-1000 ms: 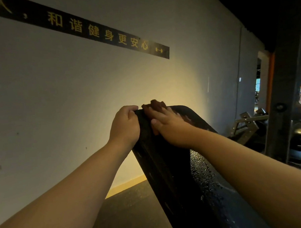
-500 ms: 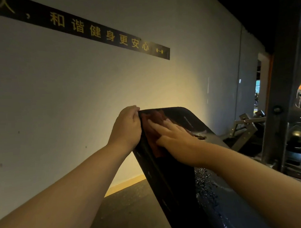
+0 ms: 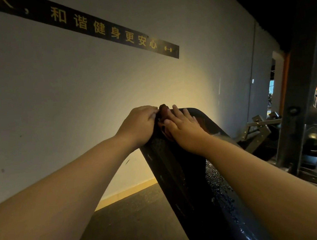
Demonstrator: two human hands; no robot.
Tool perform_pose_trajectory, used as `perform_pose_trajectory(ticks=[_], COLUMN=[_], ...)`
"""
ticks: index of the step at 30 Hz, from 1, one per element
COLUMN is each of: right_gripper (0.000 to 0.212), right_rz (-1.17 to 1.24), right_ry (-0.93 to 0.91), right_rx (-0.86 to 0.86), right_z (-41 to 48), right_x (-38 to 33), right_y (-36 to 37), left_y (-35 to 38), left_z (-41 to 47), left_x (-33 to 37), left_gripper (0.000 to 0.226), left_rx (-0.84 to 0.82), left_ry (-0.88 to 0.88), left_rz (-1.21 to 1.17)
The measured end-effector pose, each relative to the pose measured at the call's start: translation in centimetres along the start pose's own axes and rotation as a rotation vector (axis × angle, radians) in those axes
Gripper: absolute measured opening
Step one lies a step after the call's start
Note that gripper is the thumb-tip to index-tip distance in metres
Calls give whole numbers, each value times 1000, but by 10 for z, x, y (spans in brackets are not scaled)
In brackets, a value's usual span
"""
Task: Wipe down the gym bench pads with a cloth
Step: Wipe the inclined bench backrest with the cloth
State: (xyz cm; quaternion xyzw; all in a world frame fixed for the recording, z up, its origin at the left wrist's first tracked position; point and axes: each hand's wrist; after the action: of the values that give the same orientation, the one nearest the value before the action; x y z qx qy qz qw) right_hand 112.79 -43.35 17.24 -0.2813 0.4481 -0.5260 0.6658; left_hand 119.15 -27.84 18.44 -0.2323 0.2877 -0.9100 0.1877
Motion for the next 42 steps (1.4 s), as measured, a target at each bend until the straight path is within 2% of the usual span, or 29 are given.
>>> perform_pose_trajectory(ticks=[3,5,7,12,17,19,24,27,30,32,36,40,42], right_gripper=[42,49,54,54,51,49,50,49,48,48,50,47,46], right_rz=[-91,-18,69,36,109,151,82,172,202,161,130,242,256], right_ry=[-156,-199,-166,29,-177,-179,-28,-152,-229,-203,-3,-174,-246], right_rx=[-62,-128,-76,19,-72,-98,22,4,-94,-119,-20,29,-73], right_z=[-16,-26,-15,23,-15,-25,6,0,-27,-33,-1,-18,-44], right_x=[-1,1,0,-8,4,20,10,-16,-2,21,31,-2,9], right_y=[0,-2,-6,-4,-3,-9,-6,1,-6,-10,-11,4,2], left_y=[3,6,8,7,7,8,13,8,8,12,14,9,10], left_z=[-4,-5,-4,-2,-3,-3,-3,-3,-5,-3,-1,-3,-2], left_x=[-1,-3,-7,-5,-6,-7,-9,-7,-7,-12,-14,-11,-13], left_gripper=[38,37,36,34,36,34,36,34,33,35,36,35,35], left_rx=[41,82,124,107,114,118,142,147,155,164,172,147,145], left_ry=[16,15,34,34,46,13,-35,-6,-14,-26,-45,-15,-12], left_rz=[-65,-107,-144,-135,-148,-114,-94,-199,-171,-110,-97,-117,-110])
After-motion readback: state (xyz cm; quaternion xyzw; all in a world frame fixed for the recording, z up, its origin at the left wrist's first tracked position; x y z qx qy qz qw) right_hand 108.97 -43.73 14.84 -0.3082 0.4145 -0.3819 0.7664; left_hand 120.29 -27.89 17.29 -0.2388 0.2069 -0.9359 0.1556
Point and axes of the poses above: each hand's wrist, its own z-axis towards the middle knuckle, its own y-axis out of the palm, x = y × z, and after that the axes turned 3 degrees about y, right-handed
